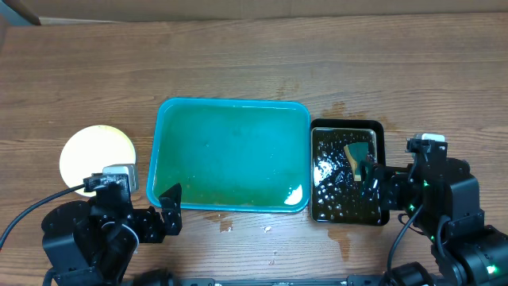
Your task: Clean dirty plates on tray and stack at the side
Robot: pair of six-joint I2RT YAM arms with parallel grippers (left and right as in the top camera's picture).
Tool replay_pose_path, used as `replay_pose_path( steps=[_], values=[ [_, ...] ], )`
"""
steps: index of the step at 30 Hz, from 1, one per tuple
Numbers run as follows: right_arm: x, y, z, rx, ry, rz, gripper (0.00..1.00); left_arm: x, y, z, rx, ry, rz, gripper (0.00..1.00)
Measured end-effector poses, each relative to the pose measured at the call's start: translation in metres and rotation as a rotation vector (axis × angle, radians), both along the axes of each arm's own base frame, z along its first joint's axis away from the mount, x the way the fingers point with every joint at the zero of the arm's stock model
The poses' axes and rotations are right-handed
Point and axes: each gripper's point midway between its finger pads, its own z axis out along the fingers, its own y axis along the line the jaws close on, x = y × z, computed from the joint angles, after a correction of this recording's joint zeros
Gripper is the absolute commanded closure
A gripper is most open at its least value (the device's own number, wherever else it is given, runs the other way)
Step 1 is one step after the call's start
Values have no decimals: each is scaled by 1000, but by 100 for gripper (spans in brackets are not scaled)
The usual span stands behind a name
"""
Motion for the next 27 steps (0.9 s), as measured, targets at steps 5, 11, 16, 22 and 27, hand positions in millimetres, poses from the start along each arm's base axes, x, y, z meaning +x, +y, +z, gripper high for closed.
replay_pose_path(
  steps=[5,11,16,22,27],
  values=[
    [0,-1,0,-4,0,-4,0,0,0,0,0,0,0,0],
    [0,-1,0,-5,1,-4,0,0,-1,0,-2,0,-2,0],
    [-2,-8,0,-15,-4,-25,0,0,-1,0,-2,0,-2,0],
    [-1,-29,28,22,-192,-112,0,0,-1,0,-2,1,-2,0],
    [-3,-41,41,64,-411,-166,0,0,0,-1,-2,1,-2,0]
  ],
)
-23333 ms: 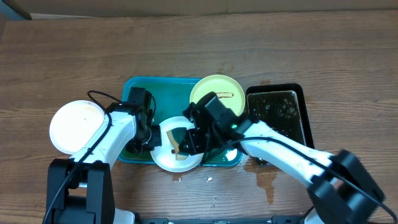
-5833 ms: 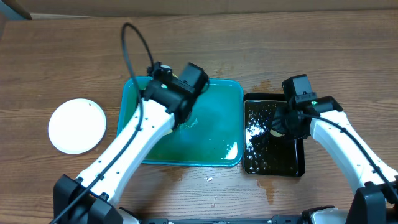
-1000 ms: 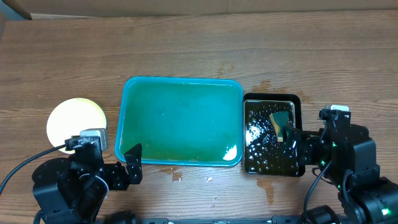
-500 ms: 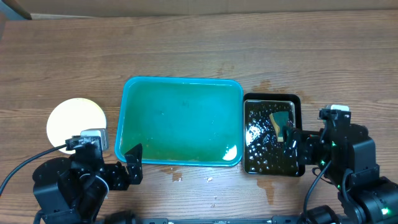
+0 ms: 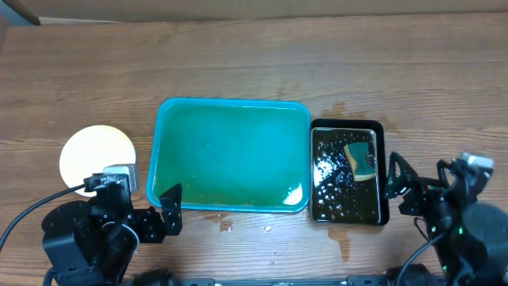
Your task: Clean dirty plates on tray and stack at the side
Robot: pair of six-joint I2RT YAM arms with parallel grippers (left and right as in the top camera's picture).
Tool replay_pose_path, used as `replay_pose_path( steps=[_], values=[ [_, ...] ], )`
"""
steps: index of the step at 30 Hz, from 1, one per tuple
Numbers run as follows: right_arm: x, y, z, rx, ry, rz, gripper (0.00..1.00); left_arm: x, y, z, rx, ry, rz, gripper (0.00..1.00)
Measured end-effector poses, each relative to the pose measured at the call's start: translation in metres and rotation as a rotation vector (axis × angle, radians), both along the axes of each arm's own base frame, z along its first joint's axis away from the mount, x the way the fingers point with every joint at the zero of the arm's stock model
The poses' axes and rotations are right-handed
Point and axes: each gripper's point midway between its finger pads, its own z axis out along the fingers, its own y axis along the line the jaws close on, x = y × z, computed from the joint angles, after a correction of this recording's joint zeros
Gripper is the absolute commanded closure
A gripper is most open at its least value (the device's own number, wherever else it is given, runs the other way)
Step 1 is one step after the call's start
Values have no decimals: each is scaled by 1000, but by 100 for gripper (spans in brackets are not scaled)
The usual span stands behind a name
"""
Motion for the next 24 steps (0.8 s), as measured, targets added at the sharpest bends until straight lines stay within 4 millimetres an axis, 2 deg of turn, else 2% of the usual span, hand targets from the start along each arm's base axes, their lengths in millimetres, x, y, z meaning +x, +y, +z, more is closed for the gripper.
replay_pose_path(
  steps=[5,9,12,17,21,24],
  values=[
    [1,1,-5,33,-217,11,0,0,0,0,0,1,0,0],
    [4,5,3,53,-432,39,0,0,0,-1,-1,3,0,0],
    [7,6,-1,59,-510,45,0,0,0,-2,-1,4,0,0],
    [19,10,-31,36,-513,61,0,0,0,-2,-1,4,0,0],
    [27,11,-67,-23,-446,71,0,0,0,-2,-1,4,0,0],
    [31,11,-101,-54,-346,78,0,0,0,-2,-1,5,0,0]
  ],
)
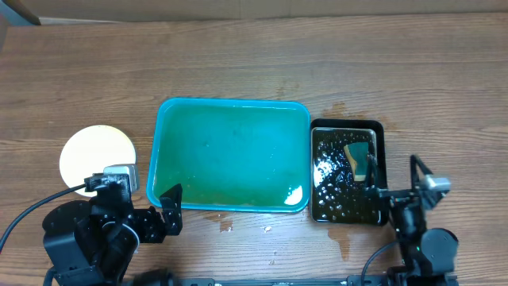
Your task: Clean dirty plates on tray and stack at the side
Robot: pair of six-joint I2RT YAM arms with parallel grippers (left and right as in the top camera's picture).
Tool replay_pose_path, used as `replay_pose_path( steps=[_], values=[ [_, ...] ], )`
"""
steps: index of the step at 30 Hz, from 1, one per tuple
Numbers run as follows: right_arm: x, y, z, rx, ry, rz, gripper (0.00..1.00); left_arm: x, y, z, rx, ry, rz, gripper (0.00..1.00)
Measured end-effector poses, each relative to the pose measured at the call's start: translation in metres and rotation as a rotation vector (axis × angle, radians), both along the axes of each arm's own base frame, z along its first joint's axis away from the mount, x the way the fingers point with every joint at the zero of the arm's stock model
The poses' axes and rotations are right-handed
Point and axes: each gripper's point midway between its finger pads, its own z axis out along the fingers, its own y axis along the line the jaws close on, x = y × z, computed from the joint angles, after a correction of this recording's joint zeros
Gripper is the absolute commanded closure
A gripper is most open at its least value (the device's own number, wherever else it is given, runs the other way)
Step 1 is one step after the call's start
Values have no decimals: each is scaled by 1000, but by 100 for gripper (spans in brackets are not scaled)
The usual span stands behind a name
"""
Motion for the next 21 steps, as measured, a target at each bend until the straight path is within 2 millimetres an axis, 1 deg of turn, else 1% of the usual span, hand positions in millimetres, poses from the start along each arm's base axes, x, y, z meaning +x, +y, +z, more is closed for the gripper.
replay_pose_path(
  steps=[1,2,21],
  values=[
    [0,0,-10,-7,36,-1,0,0,0,0,0,0,0,0],
    [0,0,-11,-11,42,-1,0,0,0,0,0,1,0,0],
    [0,-1,-9,-28,31,-3,0,0,0,0,0,1,0,0]
  ],
)
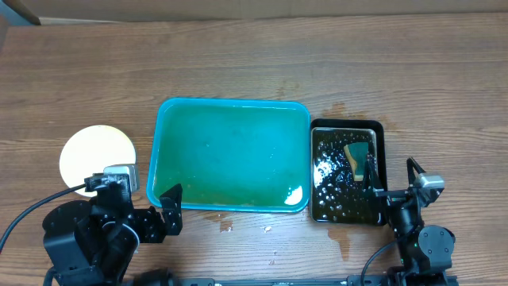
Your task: Clean dirty plates on tray and stack at the side
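The teal tray (230, 155) lies mid-table with only a wet sheen on it. One pale round plate (97, 155) rests on the wood to its left. A yellow-and-green sponge (361, 157) lies in the black water tray (317, 208) to the right of the teal tray. At the teal tray's front left corner my left gripper (171, 208) stands open, holding nothing. My right gripper (390, 179) is open and empty, one finger over the black tray's right rim beside the sponge, the other outside it.
Water drops and wet patches mark the wood in front of both trays. The two arm bases fill the front left and front right corners. A cable runs from the left arm toward the table's left edge.
Almost nothing: my right arm has settled a touch at the front right, its fingers still straddling the black tray's right rim. Left arm, plate and sponge are unmoved.
My right gripper was at the sponge in the black tray. Then it stood open to the right of that tray, the sponge left lying in the water. After that the arm was folded at the front right, where it stays. The left arm held still throughout.
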Robot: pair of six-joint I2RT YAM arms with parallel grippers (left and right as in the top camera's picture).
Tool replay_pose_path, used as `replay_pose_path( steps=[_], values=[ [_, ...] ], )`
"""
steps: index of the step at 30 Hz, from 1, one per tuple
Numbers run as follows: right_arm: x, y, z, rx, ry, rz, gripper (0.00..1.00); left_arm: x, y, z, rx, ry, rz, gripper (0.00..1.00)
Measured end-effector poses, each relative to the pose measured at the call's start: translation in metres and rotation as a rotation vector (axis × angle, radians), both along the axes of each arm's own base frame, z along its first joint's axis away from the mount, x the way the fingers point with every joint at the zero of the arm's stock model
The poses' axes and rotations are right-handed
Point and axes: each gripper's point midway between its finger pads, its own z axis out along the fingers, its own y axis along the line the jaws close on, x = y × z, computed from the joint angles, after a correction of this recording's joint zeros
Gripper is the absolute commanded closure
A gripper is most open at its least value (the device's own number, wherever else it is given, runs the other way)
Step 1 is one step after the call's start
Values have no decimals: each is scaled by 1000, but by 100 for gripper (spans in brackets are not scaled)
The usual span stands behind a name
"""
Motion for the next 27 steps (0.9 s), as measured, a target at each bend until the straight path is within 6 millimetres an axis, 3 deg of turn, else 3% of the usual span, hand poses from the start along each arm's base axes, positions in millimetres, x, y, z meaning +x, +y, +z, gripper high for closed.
replay_pose_path(
  steps=[20,27],
  values=[
    [0,0,0,0,0,0,0,-1,-2,0,6,-10,-13,0],
    [0,0,0,0,0,0,0,4,-14,-4,57,-193,-95,0]
  ],
)
